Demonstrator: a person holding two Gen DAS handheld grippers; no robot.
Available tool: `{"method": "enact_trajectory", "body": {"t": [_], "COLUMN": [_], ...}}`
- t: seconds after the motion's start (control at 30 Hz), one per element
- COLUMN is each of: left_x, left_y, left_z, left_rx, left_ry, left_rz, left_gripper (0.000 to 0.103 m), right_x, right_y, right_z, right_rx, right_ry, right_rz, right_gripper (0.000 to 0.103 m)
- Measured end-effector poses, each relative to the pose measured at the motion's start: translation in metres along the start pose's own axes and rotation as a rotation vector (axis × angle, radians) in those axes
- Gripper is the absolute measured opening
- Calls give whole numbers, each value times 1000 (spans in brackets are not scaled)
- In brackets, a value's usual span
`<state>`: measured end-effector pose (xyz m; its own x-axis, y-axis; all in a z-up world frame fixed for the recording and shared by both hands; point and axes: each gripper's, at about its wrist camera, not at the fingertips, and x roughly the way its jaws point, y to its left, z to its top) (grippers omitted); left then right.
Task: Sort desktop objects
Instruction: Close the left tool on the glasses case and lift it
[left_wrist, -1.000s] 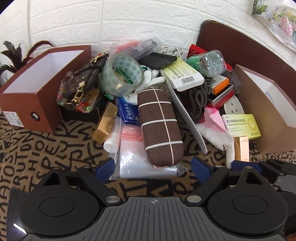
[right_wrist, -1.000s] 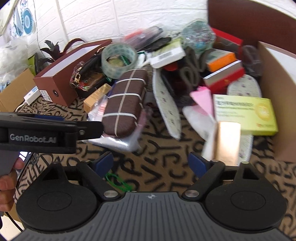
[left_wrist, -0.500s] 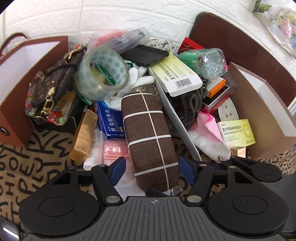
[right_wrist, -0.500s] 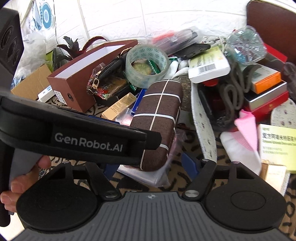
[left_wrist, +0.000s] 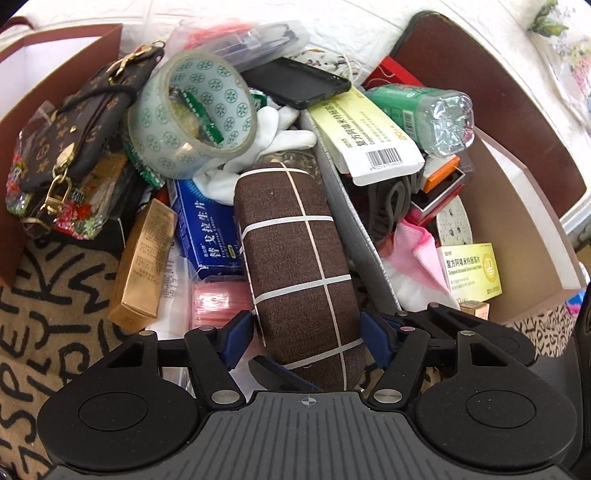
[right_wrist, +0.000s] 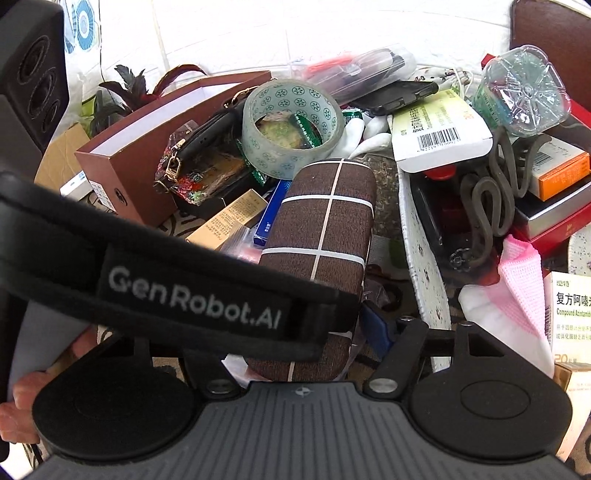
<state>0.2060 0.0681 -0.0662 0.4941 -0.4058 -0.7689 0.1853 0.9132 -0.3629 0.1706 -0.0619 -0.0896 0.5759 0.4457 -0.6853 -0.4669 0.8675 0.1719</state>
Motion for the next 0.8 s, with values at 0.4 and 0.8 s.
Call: {"method": "enact_trajectory", "body": {"t": [0.4,0.8], "left_x": [-11,12], "left_y": [-26,-21], "left_z": [-54,-48], "left_rx": [13,-64], "left_ry": [79,110], "left_rz": [-24,-31], "left_gripper": [66,66], "right_x": [-38,-31], "right_y": [3,-7], "right_z": [-42,-43], "right_rx": [-8,36], "right_ry": [92,72], "right_rz": [28,5], "right_gripper": [72,68]}}
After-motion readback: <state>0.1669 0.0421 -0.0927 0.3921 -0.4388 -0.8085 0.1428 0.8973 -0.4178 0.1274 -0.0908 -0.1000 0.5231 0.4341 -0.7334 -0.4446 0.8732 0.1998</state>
